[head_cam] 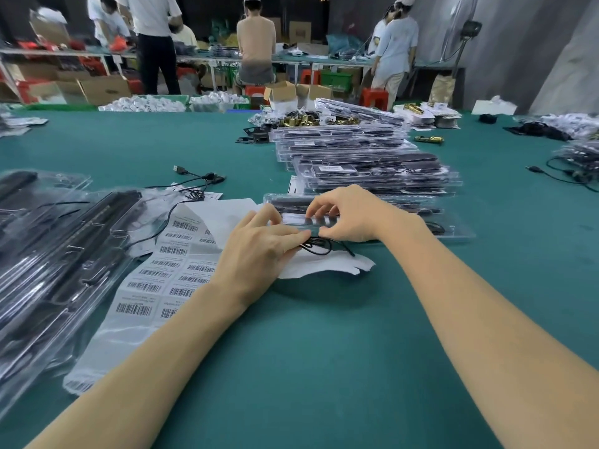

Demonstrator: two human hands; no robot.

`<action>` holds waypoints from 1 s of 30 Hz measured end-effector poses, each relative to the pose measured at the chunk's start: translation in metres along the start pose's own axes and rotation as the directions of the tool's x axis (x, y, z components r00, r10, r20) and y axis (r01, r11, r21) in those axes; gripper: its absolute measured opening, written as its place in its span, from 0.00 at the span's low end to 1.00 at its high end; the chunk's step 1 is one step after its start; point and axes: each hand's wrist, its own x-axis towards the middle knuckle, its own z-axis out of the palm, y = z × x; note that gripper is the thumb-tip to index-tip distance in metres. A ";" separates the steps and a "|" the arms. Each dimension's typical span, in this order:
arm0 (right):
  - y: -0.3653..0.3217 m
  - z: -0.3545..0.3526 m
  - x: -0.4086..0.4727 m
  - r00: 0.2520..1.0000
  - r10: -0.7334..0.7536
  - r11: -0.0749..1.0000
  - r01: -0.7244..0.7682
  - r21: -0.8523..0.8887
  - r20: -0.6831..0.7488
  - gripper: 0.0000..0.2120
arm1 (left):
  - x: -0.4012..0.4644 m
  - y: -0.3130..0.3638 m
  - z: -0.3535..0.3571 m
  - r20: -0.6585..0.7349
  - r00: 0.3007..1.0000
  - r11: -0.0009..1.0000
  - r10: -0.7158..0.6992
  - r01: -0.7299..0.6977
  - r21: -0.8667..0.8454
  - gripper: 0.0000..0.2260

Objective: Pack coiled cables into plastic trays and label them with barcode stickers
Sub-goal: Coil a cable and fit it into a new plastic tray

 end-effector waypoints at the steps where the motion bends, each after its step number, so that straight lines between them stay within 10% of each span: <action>1: 0.001 0.003 0.000 1.000 -0.001 1.000 0.001 -0.005 -0.012 0.14 | 0.001 0.000 0.000 0.000 1.000 1.000 -0.006 0.006 0.006 0.03; 8: 0.002 0.001 0.008 0.994 0.025 0.989 -0.009 -0.146 0.105 0.28 | 0.012 0.003 -0.004 0.054 0.998 0.999 -0.035 0.037 -0.035 0.03; 16: 0.008 -0.014 0.006 0.997 0.015 0.998 -0.010 -0.069 0.078 0.20 | 0.032 0.004 -0.002 0.271 0.960 0.998 -0.068 0.071 0.002 0.13; 30: 0.021 -0.029 0.001 0.994 0.036 0.968 -0.061 0.243 0.108 0.13 | 0.045 0.007 0.008 0.256 0.939 0.923 0.232 -0.295 0.249 0.08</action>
